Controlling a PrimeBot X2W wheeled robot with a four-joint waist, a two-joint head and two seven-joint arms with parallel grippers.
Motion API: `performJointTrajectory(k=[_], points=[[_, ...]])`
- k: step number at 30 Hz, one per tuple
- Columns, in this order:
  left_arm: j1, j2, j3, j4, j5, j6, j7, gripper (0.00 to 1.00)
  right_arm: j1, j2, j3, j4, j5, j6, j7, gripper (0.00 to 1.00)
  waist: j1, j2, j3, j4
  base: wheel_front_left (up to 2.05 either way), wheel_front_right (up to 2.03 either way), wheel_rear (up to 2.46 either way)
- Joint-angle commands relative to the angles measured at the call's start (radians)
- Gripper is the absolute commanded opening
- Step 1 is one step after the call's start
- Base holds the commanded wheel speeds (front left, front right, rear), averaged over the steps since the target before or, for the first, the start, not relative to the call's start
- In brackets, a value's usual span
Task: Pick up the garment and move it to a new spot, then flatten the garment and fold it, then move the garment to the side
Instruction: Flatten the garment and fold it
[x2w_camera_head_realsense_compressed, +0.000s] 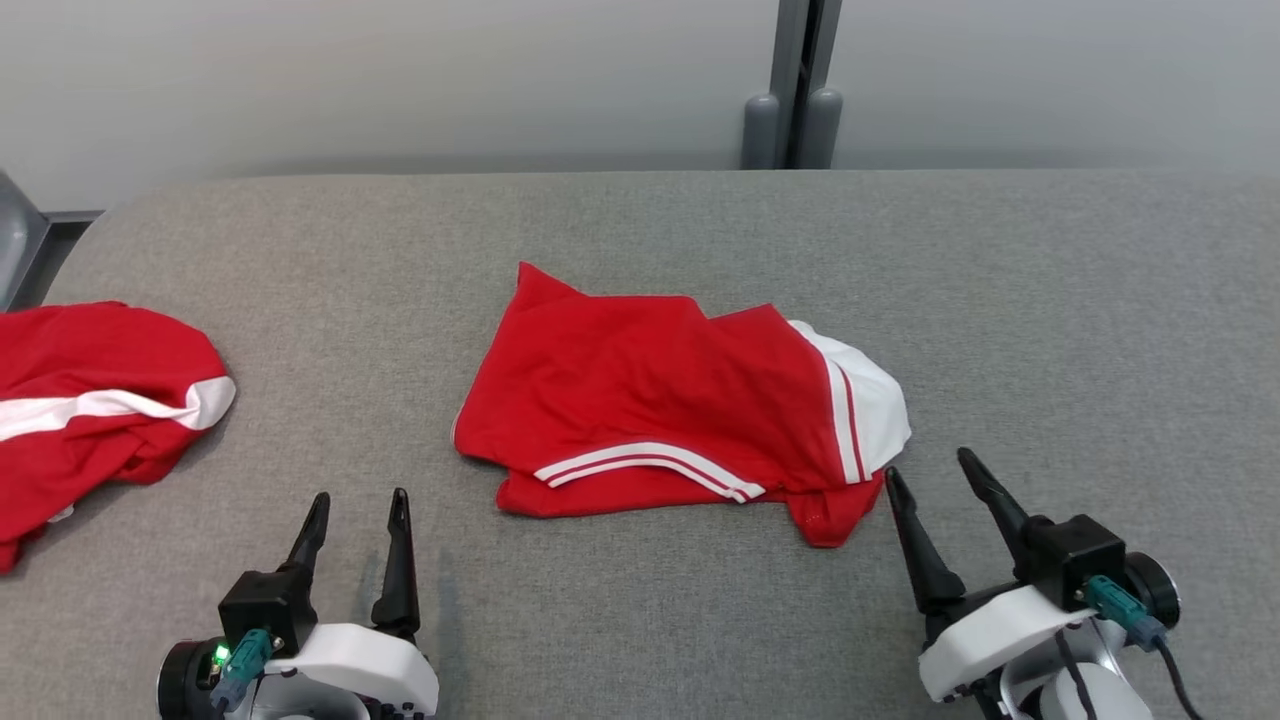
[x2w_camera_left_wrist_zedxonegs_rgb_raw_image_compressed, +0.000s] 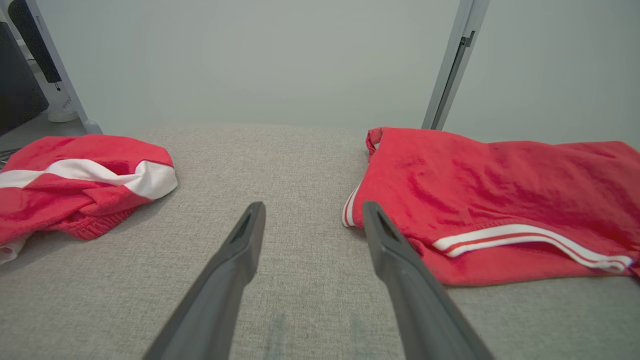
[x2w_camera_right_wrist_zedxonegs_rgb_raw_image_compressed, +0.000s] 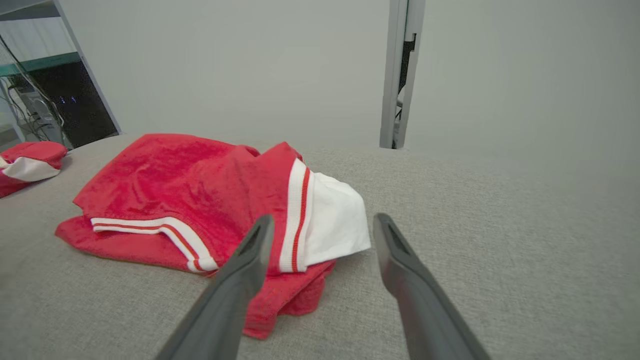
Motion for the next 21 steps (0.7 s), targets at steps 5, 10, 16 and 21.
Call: performJointTrajectory(k=[5,10,16,21], points=[[-0.04,0.004,-0.024,0.005,-0.017,-0.002,0.0,1.0,-0.051,-0.005,0.112,0.039,-0.003,0.0,0.0,1.0,0.0,-0.0001,0.055,0.062,0.0,0.0,0.0],[-0.058,0.004,-0.041,0.001,-0.028,0.005,0.0,1.0,-0.097,-0.014,0.2,0.09,-0.012,0.0,0.0,1.0,0.0,-0.0001,0.089,0.097,0.0,0.0,0.0],[-0.07,0.004,-0.051,-0.005,-0.048,0.016,0.0,1.0,-0.145,-0.029,0.228,0.152,-0.024,0.0,0.0,1.0,0.0,-0.0001,0.121,0.127,0.0,0.0,0.0],[-0.073,0.004,-0.055,-0.005,-0.057,0.019,0.0,1.0,-0.164,-0.032,0.227,0.188,-0.031,0.0,0.0,1.0,0.0,-0.0001,0.132,0.136,0.0,0.0,0.0]])
